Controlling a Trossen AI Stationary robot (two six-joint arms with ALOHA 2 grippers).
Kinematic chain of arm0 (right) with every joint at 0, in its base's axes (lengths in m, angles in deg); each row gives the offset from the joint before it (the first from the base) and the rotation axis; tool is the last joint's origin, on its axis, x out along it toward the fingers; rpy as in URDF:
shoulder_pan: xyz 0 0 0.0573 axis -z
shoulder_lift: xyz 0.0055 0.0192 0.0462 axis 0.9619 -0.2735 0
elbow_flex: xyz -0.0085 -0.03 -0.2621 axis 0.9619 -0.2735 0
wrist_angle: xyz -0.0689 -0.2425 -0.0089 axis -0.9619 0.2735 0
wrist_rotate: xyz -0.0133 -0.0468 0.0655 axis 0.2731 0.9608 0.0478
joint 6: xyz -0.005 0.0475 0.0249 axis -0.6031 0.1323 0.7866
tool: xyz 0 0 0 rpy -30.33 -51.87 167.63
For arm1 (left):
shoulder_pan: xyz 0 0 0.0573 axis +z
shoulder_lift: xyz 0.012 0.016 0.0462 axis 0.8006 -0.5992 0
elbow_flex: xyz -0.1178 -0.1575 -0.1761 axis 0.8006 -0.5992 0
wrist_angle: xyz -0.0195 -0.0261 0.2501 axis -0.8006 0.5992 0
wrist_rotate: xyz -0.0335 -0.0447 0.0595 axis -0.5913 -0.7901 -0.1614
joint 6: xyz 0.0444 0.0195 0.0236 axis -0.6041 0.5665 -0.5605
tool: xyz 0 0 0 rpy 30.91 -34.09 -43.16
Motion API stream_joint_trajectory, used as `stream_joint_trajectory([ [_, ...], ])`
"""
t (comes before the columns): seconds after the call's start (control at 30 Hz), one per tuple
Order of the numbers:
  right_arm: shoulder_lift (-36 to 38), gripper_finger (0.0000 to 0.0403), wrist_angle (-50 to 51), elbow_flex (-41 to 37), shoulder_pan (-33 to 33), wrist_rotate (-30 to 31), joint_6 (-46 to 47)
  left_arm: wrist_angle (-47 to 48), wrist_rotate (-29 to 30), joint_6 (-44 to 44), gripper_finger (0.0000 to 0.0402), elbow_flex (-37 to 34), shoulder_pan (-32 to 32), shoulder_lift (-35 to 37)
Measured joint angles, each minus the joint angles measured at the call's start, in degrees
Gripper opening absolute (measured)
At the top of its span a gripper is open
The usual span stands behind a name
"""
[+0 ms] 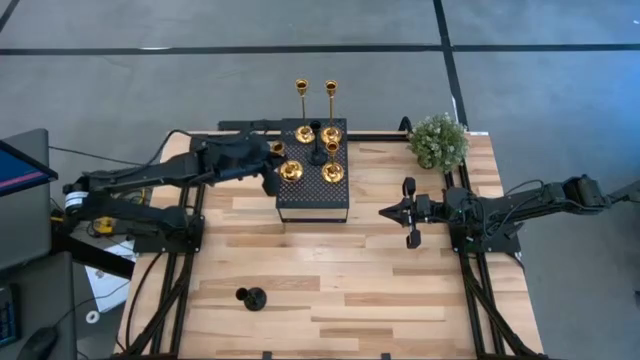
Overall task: Pick & Place candle stick holders
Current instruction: Put the small gold candle holder on the shelf
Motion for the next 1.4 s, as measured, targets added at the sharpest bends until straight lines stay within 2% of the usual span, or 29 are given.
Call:
stream_joint_trajectory([
  [0.2,0.00,0.0000,0.02,0.00,0.00,0.00,0.00,-0.31,0.69,0.30,0.0017,0.44,-0.21,-3.29],
  [0.5,0.00,0.0000,0.04,0.00,0.00,0.00,0.00,-0.18,0.84,-3.04,0.0017,6.94,-0.19,-9.38],
  [0.6,0.00,0.0000,0.08,0.00,0.00,0.00,0.00,0.63,0.93,-3.09,0.0017,7.13,-0.19,-9.67],
  [0.77,0.00,0.0000,0.20,0.00,0.00,0.00,0.00,2.99,4.71,-1.63,0.0017,7.10,-0.10,-9.67],
  [1.4,0.00,0.0000,0.28,0.00,-0.07,-0.02,0.02,1.44,4.66,0.08,0.0017,6.82,0.10,-12.77],
])
